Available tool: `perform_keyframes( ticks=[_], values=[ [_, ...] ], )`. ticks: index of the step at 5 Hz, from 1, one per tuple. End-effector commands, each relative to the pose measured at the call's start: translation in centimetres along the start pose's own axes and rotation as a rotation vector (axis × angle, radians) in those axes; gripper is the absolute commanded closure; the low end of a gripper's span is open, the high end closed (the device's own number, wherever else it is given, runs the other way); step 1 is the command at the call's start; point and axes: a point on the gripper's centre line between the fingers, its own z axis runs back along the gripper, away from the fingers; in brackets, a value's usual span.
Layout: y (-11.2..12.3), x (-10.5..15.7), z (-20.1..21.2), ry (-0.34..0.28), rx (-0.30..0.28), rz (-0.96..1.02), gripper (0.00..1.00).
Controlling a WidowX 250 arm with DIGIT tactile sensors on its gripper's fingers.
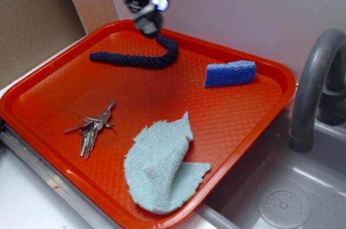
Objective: Grab the blue sponge.
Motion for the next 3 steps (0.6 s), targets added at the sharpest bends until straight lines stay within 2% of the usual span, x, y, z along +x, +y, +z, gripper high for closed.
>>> perform_keyframes(
  ticks=[1, 3],
  values=[
    [-1.8, 3.2, -4.3, 0.041, -0.068, -0.076, 0.0],
    [-4.0, 3.0, -7.4, 0.099, -0.13, -0.139, 0.0]
  ],
)
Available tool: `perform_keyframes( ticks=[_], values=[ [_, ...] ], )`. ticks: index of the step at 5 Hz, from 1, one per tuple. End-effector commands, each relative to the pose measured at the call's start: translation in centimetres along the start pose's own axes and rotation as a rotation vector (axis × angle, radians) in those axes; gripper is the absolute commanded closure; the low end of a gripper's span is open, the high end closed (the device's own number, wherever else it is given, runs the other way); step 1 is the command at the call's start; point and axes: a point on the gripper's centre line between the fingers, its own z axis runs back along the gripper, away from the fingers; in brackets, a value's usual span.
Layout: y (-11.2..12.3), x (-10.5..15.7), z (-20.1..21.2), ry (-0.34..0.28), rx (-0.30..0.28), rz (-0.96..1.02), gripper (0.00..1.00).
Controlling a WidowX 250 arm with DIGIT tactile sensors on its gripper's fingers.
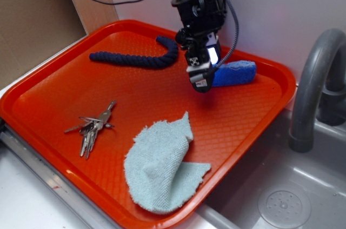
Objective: Grab the blue sponge.
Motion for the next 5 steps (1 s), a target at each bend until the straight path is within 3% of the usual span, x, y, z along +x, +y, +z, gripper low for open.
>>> perform_keyframes(
  ticks=[1, 2, 3, 4, 5],
  values=[
    [-3.0, 1.8, -0.1, -0.022, 0.009, -0.056, 1.0],
    [-3.1, 2.1, -0.2, -0.01, 0.019, -0.042, 1.0],
    [-3.2, 1.0, 2.1, 0.022, 0.064, 0.052, 1.0],
    [-4.3, -2.2, 7.9, 0.144, 0.171, 0.303, 1.0],
    [-5.5, -5.6, 13.9, 0.179, 0.2, 0.455, 1.0]
  ],
)
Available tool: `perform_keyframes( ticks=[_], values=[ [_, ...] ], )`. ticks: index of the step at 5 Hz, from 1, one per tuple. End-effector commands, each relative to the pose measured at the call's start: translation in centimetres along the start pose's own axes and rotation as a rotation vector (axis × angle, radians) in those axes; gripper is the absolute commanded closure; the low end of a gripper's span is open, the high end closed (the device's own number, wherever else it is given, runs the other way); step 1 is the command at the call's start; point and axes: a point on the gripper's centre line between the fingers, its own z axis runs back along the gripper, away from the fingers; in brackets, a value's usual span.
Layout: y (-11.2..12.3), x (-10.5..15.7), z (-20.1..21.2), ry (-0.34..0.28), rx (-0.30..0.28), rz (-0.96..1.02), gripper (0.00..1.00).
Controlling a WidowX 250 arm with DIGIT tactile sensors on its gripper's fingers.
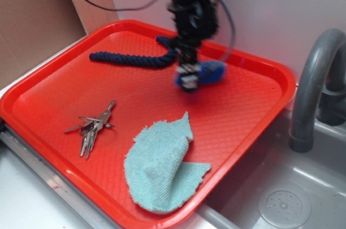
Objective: Grab the blue sponge.
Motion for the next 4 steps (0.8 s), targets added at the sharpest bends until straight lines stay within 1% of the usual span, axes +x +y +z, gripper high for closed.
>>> perform_keyframes(
  ticks=[1, 2, 3, 4],
  values=[
    [-0.5, -9.0, 11.0, 0.001, 0.05, 0.323, 1.0],
    [-0.7, -12.0, 12.6, -0.017, 0.047, 0.442, 1.0],
    [-0.7, -14.1, 13.9, -0.043, 0.073, 0.552, 1.0],
    [-0.5, -14.5, 13.8, -0.045, 0.066, 0.578, 1.0]
  ],
)
